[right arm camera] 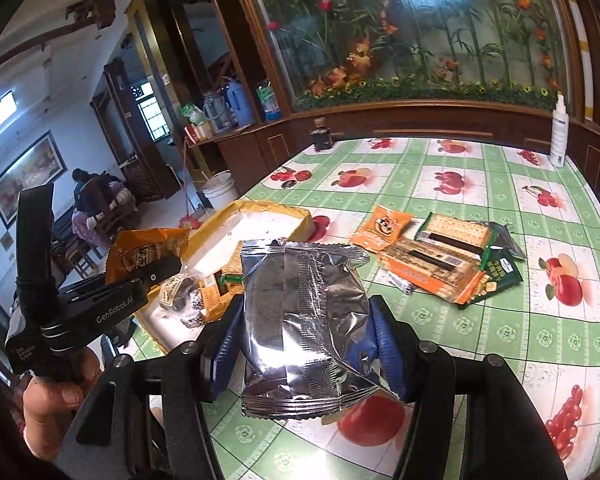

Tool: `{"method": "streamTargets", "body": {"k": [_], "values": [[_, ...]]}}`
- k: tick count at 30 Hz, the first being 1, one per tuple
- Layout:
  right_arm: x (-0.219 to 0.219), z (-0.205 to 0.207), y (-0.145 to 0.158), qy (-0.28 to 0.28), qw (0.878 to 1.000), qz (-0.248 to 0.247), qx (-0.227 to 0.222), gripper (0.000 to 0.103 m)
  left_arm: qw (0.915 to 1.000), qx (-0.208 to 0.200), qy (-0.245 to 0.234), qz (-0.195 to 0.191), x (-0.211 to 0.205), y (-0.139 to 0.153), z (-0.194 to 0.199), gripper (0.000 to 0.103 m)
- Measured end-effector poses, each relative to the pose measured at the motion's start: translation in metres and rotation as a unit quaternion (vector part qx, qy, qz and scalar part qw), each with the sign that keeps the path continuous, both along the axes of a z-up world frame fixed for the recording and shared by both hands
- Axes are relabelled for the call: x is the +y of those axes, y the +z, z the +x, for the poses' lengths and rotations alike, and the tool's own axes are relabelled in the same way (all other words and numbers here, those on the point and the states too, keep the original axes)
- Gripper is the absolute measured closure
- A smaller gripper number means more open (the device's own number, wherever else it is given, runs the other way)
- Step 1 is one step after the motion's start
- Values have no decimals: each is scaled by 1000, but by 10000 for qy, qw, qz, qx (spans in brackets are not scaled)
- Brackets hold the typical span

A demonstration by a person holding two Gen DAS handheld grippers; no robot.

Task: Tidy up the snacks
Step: 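Carry the orange packet and silver foil bag over the tray and open both grippers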

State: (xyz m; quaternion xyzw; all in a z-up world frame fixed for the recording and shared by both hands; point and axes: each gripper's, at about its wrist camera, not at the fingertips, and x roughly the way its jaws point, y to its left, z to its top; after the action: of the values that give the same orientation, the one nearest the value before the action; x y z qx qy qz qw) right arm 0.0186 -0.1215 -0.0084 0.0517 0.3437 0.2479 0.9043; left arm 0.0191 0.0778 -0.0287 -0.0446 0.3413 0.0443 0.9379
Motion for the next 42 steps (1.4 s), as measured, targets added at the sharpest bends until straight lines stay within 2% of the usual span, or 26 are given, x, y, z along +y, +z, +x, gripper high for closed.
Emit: {"method": "streamTargets", "body": {"k": [28, 42], "values": [[35, -2, -2, 387, 9992, -1, 70, 42, 9992, -63, 401, 34, 29, 7, -7, 89], [45, 4, -9, 466, 9988, -35, 163, 42, 9987, 20, 503, 2, 38, 0, -2, 89]]}}
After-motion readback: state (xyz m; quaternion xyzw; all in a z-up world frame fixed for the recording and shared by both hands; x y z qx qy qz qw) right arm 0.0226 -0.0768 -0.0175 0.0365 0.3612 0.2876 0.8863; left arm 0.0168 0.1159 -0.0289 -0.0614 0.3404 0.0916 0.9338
